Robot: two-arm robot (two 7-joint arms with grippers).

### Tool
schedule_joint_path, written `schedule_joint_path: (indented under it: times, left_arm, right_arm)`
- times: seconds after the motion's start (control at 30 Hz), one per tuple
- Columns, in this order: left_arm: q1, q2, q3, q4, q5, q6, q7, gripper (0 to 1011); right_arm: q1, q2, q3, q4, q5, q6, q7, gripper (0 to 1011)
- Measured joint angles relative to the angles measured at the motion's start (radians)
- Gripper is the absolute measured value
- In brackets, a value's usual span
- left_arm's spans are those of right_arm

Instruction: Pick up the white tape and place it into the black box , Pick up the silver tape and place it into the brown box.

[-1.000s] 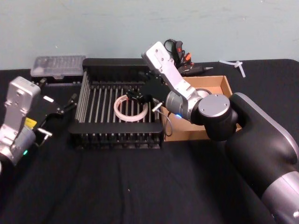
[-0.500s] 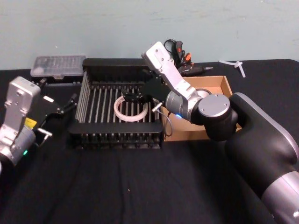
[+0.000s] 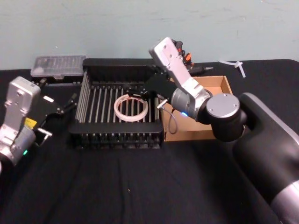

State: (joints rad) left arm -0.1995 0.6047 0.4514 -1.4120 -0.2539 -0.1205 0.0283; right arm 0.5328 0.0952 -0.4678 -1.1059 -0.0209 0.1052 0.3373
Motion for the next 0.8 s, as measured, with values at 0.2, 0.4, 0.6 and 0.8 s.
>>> schedule_joint_path:
  times: [0.2,0.4,0.6,0.8]
  left_arm:
    - [0.0,0.0,0.0,0.0,0.0,0.0,0.0,1001]
    - [0.0,0.0,0.0,0.0,0.0,0.0,0.0,1001]
    - [0.0,0.0,0.0,0.0,0.0,0.0,0.0,1001]
    - [0.0,0.0,0.0,0.0,0.0,0.0,0.0,1001]
  right_arm:
    - [-0.053,0.039,0.026,-0.107,0.007,0.012,-0.014,1002]
    - [-0.111,0.083,0.065,-0.204,0.021,0.026,-0.027,1002]
    - [-0.17,0.123,0.108,-0.281,0.029,0.03,-0.05,1002]
    - [-0.216,0.15,0.153,-0.318,0.03,0.028,-0.08,1002]
